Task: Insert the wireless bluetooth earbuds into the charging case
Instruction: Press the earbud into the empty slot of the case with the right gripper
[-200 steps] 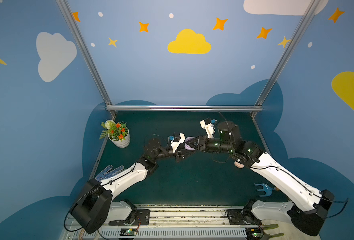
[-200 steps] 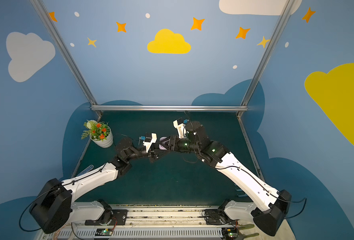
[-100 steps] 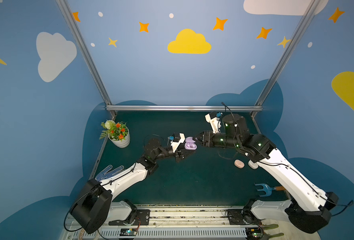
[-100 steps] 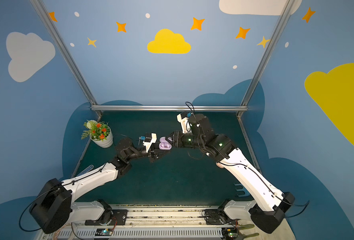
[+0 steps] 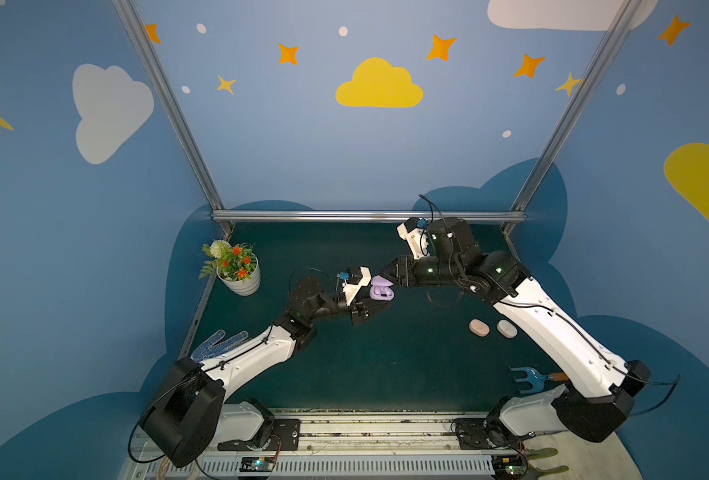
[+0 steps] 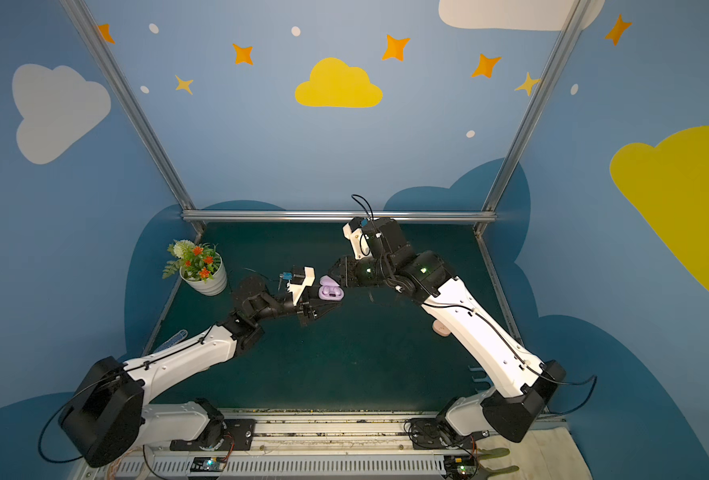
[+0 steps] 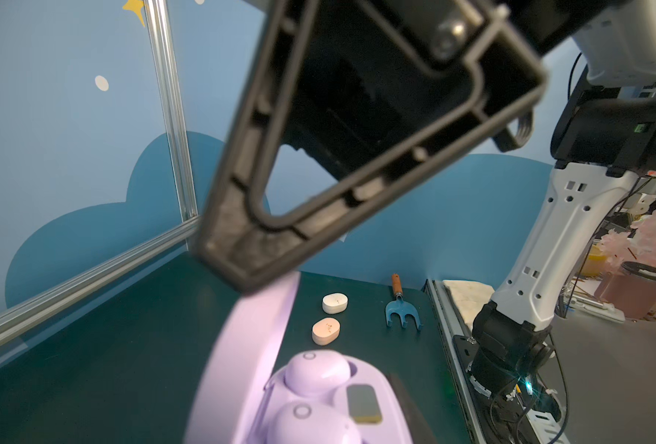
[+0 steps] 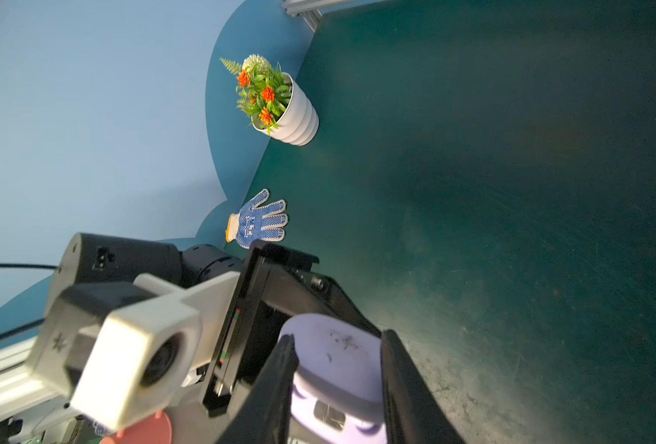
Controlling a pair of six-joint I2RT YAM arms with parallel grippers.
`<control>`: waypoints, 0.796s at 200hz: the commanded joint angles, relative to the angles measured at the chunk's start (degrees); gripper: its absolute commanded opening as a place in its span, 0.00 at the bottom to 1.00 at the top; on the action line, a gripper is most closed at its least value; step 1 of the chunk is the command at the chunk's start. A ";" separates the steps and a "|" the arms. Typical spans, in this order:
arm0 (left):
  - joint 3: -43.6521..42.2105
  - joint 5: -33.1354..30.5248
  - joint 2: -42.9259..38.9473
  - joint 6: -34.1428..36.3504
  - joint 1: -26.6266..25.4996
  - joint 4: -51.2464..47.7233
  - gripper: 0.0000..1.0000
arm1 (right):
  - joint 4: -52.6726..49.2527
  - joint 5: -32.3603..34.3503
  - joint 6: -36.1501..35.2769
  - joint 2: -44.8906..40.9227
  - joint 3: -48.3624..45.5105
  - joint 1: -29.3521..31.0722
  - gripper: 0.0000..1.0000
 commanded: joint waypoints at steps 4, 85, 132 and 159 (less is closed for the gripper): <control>0.18 -0.17 -1.15 1.30 -0.19 2.76 0.20 | -2.85 0.35 2.46 -1.82 -3.91 2.46 0.35; 1.48 -0.05 -2.11 6.65 -0.78 -4.91 0.20 | -8.83 0.02 5.96 -0.29 -0.51 0.63 0.62; 2.09 -0.75 -2.95 9.86 -1.70 -9.15 0.20 | -7.61 -6.67 6.62 1.43 -1.65 -0.96 0.74; 2.43 -0.80 -2.93 10.61 -2.04 -10.07 0.20 | -6.70 -8.73 7.21 2.32 -2.09 -0.88 0.76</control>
